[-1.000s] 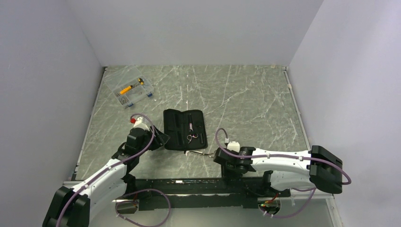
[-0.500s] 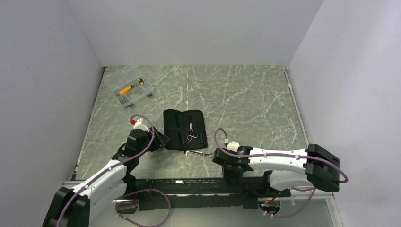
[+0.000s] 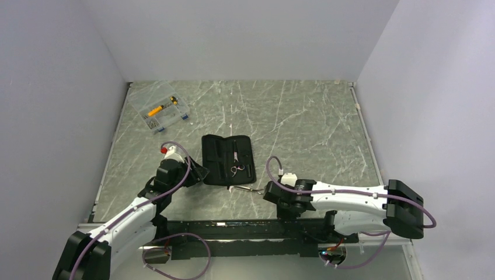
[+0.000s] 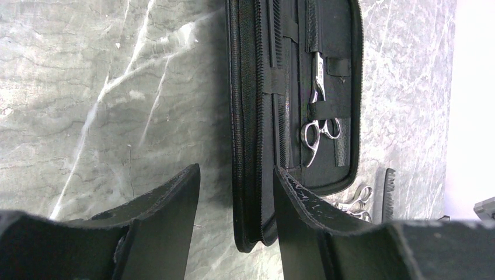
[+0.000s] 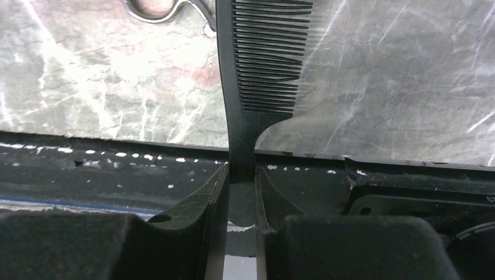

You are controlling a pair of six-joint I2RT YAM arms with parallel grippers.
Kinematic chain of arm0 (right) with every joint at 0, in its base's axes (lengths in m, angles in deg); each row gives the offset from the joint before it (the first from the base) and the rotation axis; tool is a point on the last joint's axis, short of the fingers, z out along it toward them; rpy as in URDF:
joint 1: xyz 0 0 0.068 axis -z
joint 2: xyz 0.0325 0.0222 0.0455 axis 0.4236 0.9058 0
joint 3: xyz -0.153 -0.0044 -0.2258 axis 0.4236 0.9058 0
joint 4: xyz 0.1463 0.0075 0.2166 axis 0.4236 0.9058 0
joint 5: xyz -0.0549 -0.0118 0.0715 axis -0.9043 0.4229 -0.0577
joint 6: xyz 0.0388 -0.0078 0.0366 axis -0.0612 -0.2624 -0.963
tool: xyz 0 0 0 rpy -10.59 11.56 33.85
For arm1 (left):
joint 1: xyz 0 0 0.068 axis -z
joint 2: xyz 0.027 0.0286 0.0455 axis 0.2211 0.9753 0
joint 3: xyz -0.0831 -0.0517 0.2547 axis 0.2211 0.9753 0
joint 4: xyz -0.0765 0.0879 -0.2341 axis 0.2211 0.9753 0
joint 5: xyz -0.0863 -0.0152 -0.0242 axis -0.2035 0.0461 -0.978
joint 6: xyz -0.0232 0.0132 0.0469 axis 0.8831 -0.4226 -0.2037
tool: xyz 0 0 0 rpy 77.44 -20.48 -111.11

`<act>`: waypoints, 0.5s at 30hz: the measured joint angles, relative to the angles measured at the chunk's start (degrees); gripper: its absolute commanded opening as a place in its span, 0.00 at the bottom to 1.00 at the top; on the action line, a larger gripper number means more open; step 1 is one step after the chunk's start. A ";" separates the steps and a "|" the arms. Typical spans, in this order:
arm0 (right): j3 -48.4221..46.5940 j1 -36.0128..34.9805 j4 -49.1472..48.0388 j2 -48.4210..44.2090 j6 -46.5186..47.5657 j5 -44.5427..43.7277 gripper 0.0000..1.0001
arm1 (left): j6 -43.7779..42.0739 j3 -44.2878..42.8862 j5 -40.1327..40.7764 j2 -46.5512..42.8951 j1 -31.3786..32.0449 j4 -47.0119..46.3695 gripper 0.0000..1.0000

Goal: Sort the hair-cutting tools

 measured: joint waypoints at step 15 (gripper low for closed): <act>-21.81 -0.61 8.48 0.37 9.05 -3.80 0.00 | 1.18 0.09 1.40 -4.74 -0.76 1.90 0.64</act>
